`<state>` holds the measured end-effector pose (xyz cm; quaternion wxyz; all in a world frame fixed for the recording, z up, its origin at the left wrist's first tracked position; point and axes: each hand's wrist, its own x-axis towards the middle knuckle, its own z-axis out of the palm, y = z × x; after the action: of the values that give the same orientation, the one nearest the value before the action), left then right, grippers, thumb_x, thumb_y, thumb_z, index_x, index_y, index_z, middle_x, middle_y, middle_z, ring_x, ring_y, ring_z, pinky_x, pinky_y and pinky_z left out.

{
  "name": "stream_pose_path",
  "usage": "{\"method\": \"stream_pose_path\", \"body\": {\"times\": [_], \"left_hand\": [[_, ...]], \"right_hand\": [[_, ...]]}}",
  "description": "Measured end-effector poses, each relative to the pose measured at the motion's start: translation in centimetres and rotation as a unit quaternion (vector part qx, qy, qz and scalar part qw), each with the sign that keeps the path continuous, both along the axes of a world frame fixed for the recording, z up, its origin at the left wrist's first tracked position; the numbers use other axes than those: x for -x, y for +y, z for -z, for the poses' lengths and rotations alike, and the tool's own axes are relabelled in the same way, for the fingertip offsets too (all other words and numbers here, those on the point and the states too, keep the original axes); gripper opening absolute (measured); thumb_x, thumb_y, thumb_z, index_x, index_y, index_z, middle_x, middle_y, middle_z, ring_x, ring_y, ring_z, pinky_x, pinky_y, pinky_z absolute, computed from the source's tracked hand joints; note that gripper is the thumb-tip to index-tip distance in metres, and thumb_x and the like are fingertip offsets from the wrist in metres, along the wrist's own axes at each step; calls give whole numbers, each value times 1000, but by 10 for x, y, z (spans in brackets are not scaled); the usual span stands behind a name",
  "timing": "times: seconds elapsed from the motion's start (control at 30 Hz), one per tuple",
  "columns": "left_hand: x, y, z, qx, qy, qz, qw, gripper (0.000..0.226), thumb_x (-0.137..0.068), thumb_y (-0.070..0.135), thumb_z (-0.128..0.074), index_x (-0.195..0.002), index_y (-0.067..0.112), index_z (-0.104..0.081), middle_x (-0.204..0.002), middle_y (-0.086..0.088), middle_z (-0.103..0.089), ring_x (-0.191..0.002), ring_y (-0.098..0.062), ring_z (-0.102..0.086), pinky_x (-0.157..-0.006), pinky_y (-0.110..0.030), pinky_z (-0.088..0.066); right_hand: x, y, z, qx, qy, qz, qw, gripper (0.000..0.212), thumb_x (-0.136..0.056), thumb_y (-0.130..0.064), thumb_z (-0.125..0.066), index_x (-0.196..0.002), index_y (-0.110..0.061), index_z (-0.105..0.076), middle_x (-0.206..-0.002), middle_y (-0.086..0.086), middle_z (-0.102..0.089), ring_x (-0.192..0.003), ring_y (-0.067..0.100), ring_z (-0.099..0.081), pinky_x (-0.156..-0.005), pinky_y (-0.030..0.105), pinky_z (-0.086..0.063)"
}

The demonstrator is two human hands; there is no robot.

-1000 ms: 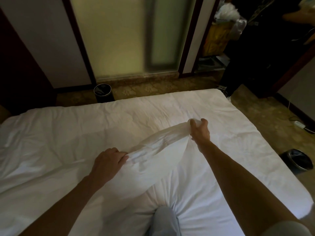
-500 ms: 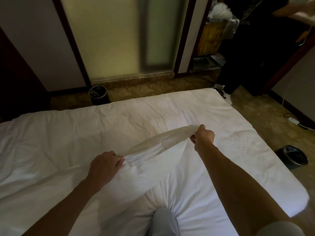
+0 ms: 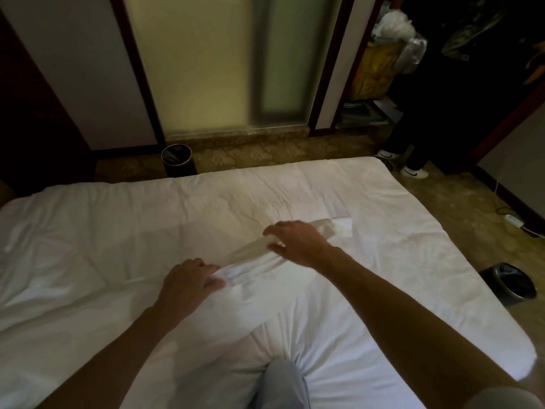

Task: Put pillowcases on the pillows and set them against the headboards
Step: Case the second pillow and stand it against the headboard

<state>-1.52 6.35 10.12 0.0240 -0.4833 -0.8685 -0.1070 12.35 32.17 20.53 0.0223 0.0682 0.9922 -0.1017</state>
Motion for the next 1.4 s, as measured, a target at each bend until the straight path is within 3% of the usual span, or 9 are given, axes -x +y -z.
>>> {"method": "stream_pose_path", "body": {"times": [0.1, 0.4, 0.6, 0.73, 0.83, 1.0, 1.1, 1.27, 1.4], "left_hand": [[7, -19, 4, 30, -13, -18, 999, 59, -75, 73, -41, -101, 32, -74, -78, 4, -62, -75, -21, -64, -67, -32, -49], [30, -118, 8, 96, -3, -132, 987, 75, -70, 81, -43, -121, 29, -64, -100, 0, -69, -92, -27, -66, -79, -42, -46], [35, -130, -19, 255, -74, -127, 956, 74, -77, 68, -56, -138, 29, -42, -127, 3, -56, -119, -20, -53, -96, -38, -35], [24, -132, -30, 293, -57, -89, 950, 70, -88, 48, -56, -147, 22, -29, -133, 0, -52, -121, -22, -51, -98, -35, -35], [24, -136, -49, 214, -38, -103, 971, 60, -86, 41, -59, -139, 22, -38, -122, -1, -59, -109, -24, -60, -91, -35, -43], [29, -142, -62, 79, 80, -65, 992, 53, -56, 31, -82, -101, 20, -57, -79, 1, -60, -63, -21, -62, -55, -30, -46], [21, -149, -42, 103, 28, -64, 992, 57, -66, 38, -75, -116, 24, -52, -99, 0, -60, -85, -22, -63, -70, -34, -47], [-3, -178, -5, -37, 28, -49, 998, 53, -89, 60, -54, -127, 24, -62, -125, 0, -62, -114, -18, -58, -102, -32, -40], [2, -173, -20, -42, -39, -124, 991, 46, -96, 60, -35, -91, 25, -64, -99, 7, -62, -91, -14, -59, -82, -29, -46]], "right_hand": [[15, -23, 20, -59, -94, -53, 992, 31, -96, -35, -56, -124, -25, -62, -119, 3, -67, -105, 25, -64, -91, 43, -51], [12, -17, 29, -144, -138, -77, 977, 37, -95, -45, -48, -124, -24, -59, -116, 2, -66, -104, 25, -64, -89, 40, -51], [14, -32, 35, -197, -122, -61, 971, 23, -87, -25, -60, -109, -20, -60, -97, 0, -67, -87, 21, -66, -68, 29, -41], [7, -36, 33, -193, -20, -29, 981, 21, -67, -22, -78, -73, -19, -58, -60, -5, -59, -47, 17, -58, -41, 25, -36], [3, -23, 15, -187, 37, 3, 982, 20, -74, -25, -70, -76, -17, -52, -61, -4, -56, -46, 19, -56, -43, 22, -28], [5, -21, 1, -204, 32, 29, 978, 18, -83, -29, -62, -95, -19, -55, -70, -4, -59, -53, 18, -58, -46, 25, -35], [2, -28, 23, -210, -34, 5, 977, 32, -85, -29, -64, -116, -23, -57, -86, 0, -65, -67, 21, -64, -52, 29, -42], [-1, -36, 51, -222, -55, 29, 973, 31, -74, -23, -77, -102, -17, -64, -79, 2, -61, -66, 25, -62, -48, 34, -49], [5, -27, 52, -172, -17, -39, 984, 59, -82, -30, -68, -136, -19, -47, -111, 6, -62, -88, 26, -64, -69, 40, -57]]}}
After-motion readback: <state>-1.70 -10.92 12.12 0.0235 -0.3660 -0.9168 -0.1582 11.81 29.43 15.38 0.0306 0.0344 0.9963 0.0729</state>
